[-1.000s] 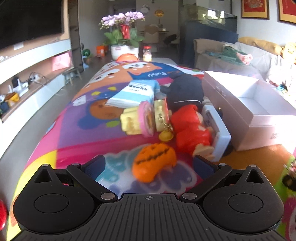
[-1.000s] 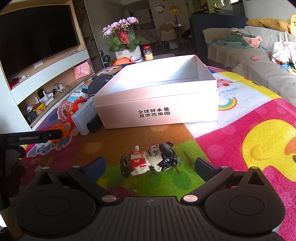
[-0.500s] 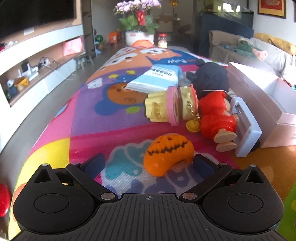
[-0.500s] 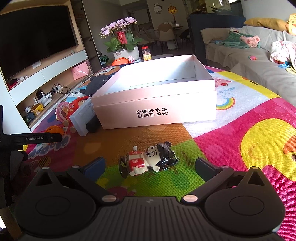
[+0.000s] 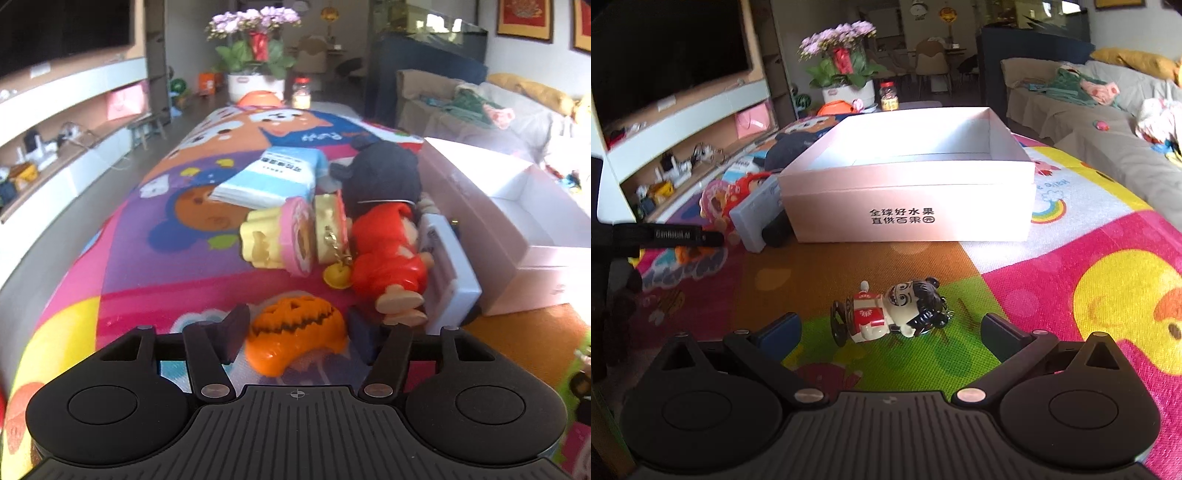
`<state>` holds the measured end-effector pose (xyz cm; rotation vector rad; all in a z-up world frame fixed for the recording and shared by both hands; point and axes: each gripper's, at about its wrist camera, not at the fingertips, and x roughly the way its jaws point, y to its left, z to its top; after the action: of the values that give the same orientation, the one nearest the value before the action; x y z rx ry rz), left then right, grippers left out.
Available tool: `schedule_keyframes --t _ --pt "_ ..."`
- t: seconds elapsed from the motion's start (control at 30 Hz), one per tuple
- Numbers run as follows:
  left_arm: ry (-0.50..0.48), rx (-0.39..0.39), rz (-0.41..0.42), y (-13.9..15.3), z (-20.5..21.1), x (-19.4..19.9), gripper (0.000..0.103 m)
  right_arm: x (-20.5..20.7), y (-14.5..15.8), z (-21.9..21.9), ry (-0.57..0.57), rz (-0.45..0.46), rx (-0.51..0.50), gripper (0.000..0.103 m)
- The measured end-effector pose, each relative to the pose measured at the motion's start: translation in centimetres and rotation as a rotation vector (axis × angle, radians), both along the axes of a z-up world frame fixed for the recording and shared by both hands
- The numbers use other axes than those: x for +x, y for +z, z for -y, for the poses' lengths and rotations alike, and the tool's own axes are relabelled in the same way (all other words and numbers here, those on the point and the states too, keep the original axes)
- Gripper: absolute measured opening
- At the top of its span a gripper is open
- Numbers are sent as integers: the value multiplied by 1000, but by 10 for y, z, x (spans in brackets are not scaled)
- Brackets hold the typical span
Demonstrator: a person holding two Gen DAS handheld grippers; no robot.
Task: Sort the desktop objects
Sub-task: 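Grasp the orange pumpkin toy with the left gripper while the right holds the figurine, then carry both toys over the white box and open both grippers to drop them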
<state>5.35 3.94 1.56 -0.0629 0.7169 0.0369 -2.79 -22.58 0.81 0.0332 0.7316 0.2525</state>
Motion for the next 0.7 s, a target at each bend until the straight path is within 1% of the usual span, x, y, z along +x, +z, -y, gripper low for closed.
schedule_keyframes --t 0.07,0.17,0.23,0.3,0.37,0.4,0.43,0.5,0.57,0.63,0.7 --pt "-64 -10 16 2 1 -16 63 -1 1 -5 34 15 -60 103" --pt "-212 3 34 4 11 -50 63 -3 4 -8 70 45 -122 103" --pt "-317 -2 35 5 20 -73 63 0 5 -8 90 39 -127 103" --pt "-397 19 37 4 30 -93 63 5 5 -9 105 17 -120 99" --pt "-438 52 44 3 39 -104 63 9 5 -11 125 -12 -122 76" --pt "-449 62 48 2 42 -107 63 9 6 -12 134 -20 -124 73" --pt "-458 65 50 3 44 -109 63 8 8 -13 140 -20 -125 66" --pt "-467 54 54 7 47 -110 63 4 14 -12 160 -25 -125 65" --pt "-486 52 79 15 53 -107 63 -3 25 -6 184 -29 -113 65" --pt "-515 77 138 29 64 -99 63 -11 44 5 194 -7 -89 65" --pt "-545 114 226 47 79 -85 63 -16 72 19 179 57 -71 65"
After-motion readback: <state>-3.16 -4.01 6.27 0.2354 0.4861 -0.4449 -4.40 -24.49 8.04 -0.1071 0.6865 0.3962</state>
